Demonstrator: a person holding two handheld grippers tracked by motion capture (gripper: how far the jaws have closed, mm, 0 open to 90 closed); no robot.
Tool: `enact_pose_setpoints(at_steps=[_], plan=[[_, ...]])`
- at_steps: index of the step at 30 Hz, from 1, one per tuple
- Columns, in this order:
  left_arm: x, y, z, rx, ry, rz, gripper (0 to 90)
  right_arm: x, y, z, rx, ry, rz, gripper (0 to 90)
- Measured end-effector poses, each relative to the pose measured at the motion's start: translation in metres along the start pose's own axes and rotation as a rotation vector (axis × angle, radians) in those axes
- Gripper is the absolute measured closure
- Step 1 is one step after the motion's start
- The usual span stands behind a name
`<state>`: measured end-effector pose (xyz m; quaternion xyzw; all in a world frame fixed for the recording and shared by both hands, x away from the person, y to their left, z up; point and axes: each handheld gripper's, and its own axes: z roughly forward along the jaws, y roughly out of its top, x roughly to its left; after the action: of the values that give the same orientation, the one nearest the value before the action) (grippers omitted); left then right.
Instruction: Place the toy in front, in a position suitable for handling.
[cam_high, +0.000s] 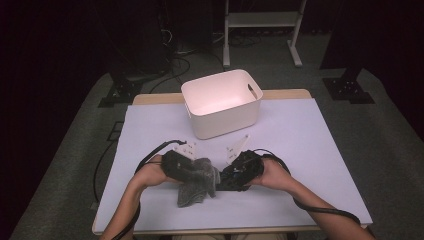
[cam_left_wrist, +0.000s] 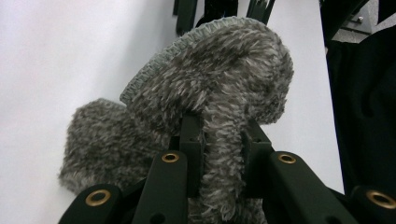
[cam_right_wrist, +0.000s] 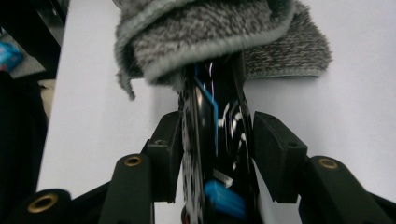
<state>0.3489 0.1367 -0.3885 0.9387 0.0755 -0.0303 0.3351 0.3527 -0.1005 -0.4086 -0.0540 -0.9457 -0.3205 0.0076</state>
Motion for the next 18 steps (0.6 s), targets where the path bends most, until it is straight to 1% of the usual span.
enact_pose_setpoints(at_steps=[1, 5, 10, 11, 12, 14, 15, 16, 17, 18], plan=[[0.000, 0.001, 0.001, -0.001, -0.002, 0.001, 75.3, 0.000, 0.002, 0.003, 0.014, 0.001, -0.011, 52.0], [0.000, 0.002, 0.003, -0.001, -0.010, 0.003, 75.4, 0.000, 0.005, 0.010, 0.040, 0.008, -0.018, 51.9], [0.001, 0.004, 0.004, 0.008, -0.008, 0.013, 75.4, -0.002, 0.007, 0.013, 0.070, 0.022, -0.012, 51.1], [0.001, 0.005, 0.004, 0.009, -0.009, 0.013, 75.3, -0.003, 0.008, 0.014, 0.077, 0.033, -0.002, 50.9], [0.001, 0.005, 0.004, 0.010, -0.009, 0.014, 75.3, -0.004, 0.008, 0.014, 0.082, 0.036, -0.002, 51.0], [0.001, 0.004, 0.004, 0.008, -0.007, 0.019, 75.3, -0.005, 0.010, 0.015, 0.098, 0.046, 0.014, 50.9], [0.001, 0.004, 0.004, 0.006, -0.005, 0.013, 75.3, -0.005, 0.011, 0.015, 0.106, 0.047, 0.015, 51.2], [0.001, 0.004, 0.004, 0.008, -0.007, 0.012, 75.4, -0.004, 0.012, 0.015, 0.113, 0.035, -0.009, 52.0], [0.001, 0.004, 0.005, 0.013, -0.012, 0.012, 75.3, -0.003, 0.013, 0.015, 0.119, 0.031, -0.018, 53.7], [0.000, 0.003, 0.005, 0.007, -0.011, 0.012, 75.3, -0.003, 0.013, 0.015, 0.119, 0.031, -0.021, 54.7]])
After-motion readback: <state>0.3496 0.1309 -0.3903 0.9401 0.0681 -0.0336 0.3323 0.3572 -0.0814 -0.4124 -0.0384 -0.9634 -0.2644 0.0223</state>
